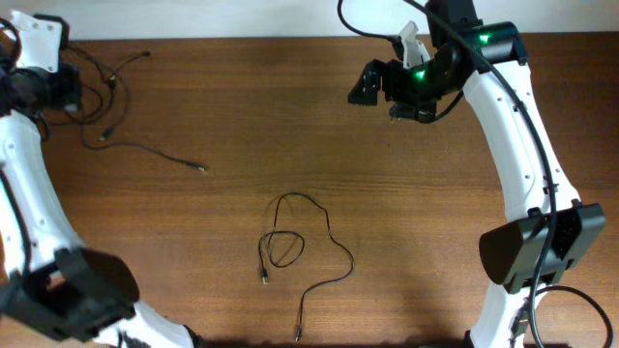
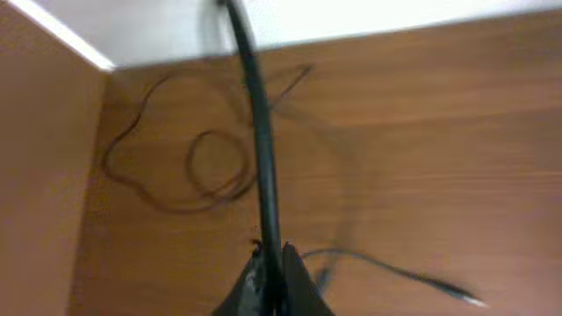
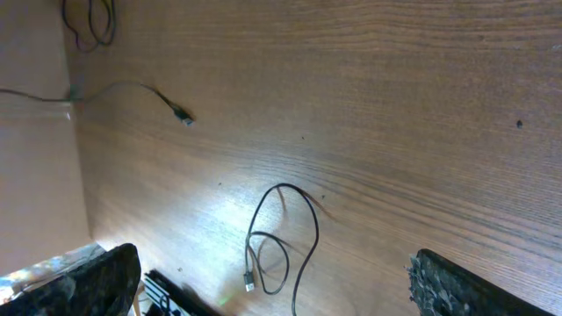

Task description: Untangle cables

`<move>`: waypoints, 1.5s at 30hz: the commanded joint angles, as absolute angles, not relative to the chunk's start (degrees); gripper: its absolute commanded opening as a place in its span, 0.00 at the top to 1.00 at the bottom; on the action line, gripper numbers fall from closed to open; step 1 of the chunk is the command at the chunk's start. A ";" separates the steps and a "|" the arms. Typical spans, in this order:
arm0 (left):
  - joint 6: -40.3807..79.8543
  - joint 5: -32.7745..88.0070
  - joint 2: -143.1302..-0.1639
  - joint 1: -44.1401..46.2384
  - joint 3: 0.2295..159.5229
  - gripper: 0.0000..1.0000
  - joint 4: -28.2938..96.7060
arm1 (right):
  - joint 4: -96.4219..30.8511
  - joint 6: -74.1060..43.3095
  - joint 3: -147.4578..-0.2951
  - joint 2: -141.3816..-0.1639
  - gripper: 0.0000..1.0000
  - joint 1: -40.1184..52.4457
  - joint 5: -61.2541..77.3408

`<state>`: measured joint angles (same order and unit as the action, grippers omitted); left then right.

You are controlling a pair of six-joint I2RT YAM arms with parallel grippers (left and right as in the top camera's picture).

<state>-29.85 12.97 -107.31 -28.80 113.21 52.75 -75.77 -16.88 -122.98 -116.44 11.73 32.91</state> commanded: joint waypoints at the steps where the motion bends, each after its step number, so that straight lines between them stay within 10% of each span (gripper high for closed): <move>1: -31.79 7.46 -112.81 -32.25 113.71 1.00 49.93 | -75.48 -16.27 -122.89 -116.75 0.02 11.62 32.21; 45: -38.17 14.13 -123.11 -58.46 104.71 1.00 42.46 | -75.05 -16.51 -122.89 -116.75 0.02 11.62 32.25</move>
<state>-39.20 14.00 -122.43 -58.22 104.97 43.31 -75.00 -16.71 -122.98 -116.44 11.73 32.77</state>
